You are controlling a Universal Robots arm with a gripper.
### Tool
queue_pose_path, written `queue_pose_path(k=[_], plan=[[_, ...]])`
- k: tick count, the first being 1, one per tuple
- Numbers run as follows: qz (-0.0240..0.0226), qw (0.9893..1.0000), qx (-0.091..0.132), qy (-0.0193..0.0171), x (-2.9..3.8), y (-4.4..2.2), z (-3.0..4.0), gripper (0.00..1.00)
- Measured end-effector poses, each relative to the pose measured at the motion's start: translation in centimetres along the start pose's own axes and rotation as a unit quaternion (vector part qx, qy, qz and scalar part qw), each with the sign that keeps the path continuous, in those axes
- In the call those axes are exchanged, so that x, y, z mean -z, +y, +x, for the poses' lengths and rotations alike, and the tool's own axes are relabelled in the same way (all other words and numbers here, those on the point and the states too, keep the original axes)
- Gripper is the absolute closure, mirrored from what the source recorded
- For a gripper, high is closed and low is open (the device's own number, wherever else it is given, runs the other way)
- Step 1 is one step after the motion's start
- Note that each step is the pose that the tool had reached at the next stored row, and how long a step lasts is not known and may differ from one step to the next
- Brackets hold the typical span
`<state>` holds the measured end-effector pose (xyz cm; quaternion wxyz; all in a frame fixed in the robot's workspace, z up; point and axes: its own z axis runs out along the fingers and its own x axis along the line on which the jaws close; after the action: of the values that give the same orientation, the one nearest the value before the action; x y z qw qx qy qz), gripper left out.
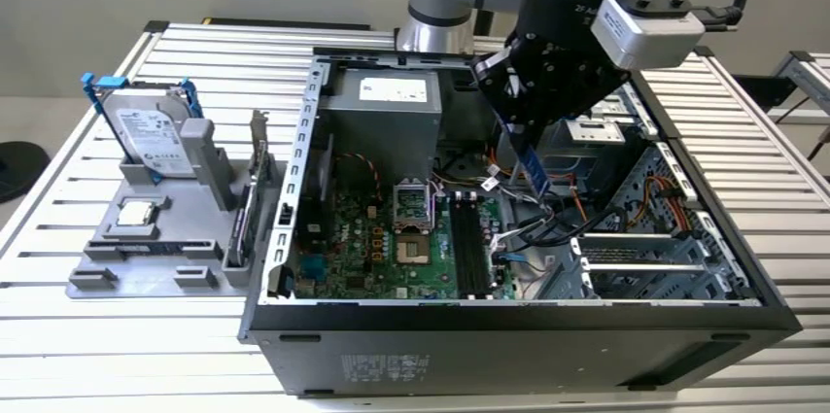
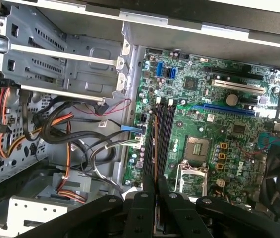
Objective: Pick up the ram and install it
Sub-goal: 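Insert the ram into the slot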
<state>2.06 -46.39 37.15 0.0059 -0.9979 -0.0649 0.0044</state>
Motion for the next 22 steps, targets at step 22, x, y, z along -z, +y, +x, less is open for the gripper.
queue_pose_path(k=[22], plan=[[0.0001,1.0,0.0,0.0,-0.45,-0.01,0.01,1.0]])
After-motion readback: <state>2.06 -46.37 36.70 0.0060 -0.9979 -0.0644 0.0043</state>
